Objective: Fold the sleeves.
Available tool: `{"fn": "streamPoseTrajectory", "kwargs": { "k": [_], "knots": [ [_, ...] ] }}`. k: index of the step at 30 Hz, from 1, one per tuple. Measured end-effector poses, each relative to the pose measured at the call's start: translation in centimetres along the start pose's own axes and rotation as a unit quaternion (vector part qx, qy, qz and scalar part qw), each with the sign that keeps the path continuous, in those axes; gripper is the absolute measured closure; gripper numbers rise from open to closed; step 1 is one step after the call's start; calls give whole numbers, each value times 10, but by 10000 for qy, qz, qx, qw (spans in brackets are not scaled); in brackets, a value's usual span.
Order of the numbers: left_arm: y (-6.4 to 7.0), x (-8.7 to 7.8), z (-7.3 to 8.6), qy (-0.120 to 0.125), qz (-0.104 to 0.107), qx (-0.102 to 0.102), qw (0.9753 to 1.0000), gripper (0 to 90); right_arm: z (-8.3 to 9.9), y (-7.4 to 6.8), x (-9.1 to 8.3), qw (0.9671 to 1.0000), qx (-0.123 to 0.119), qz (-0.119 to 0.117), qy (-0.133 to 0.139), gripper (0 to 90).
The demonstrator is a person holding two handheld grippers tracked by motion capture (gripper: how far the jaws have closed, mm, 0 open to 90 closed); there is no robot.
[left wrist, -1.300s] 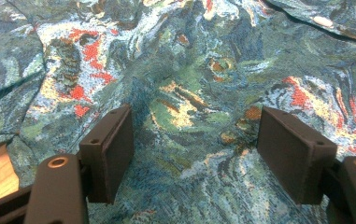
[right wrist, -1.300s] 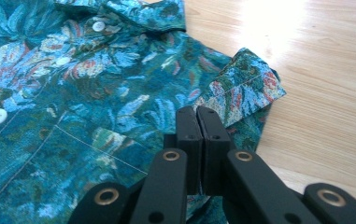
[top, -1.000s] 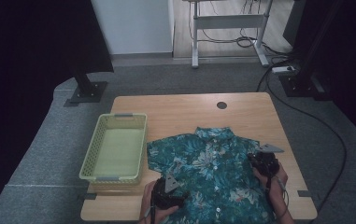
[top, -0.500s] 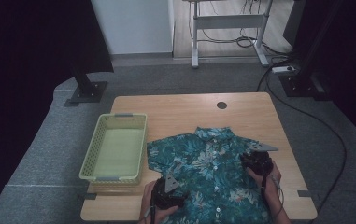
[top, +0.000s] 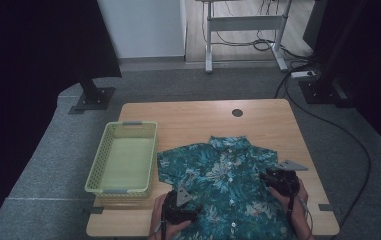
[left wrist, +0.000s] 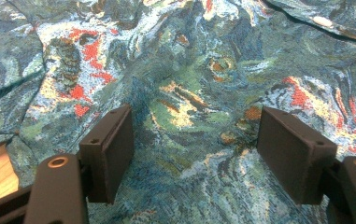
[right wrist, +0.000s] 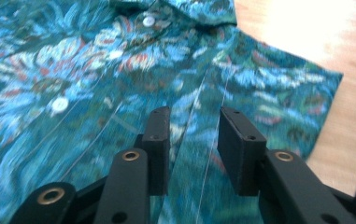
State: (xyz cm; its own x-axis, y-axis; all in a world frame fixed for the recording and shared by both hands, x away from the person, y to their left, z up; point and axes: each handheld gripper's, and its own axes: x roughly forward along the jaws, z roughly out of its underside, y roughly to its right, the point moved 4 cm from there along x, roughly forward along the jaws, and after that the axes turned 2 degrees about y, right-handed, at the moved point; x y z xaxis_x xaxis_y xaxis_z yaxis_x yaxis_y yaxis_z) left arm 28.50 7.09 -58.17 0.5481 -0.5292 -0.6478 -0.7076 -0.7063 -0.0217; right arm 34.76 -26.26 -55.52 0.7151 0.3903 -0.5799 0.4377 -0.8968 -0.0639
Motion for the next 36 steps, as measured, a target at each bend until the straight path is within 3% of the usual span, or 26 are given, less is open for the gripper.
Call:
{"fn": "streamPoseTrajectory", "kwargs": {
  "k": [10, 15, 25, 36],
  "knots": [
    [0, 0, 0, 2, -8, 10, 10000, 270, 29, -15, -21, 9992, -183, -102, -336, 563],
    [0, 0, 0, 5, -10, 14, 10000, 270, 34, -29, -29, 9988, -279, -220, -334, 534],
    [0, 0, 0, 4, -9, 14, 10000, 270, 44, -52, -18, 9961, -564, -324, -591, 496],
    [1, 0, 0, 0, -20, -27, 10000, 272, 48, -51, -18, 9963, -601, -299, -544, 478]
  ]
}}
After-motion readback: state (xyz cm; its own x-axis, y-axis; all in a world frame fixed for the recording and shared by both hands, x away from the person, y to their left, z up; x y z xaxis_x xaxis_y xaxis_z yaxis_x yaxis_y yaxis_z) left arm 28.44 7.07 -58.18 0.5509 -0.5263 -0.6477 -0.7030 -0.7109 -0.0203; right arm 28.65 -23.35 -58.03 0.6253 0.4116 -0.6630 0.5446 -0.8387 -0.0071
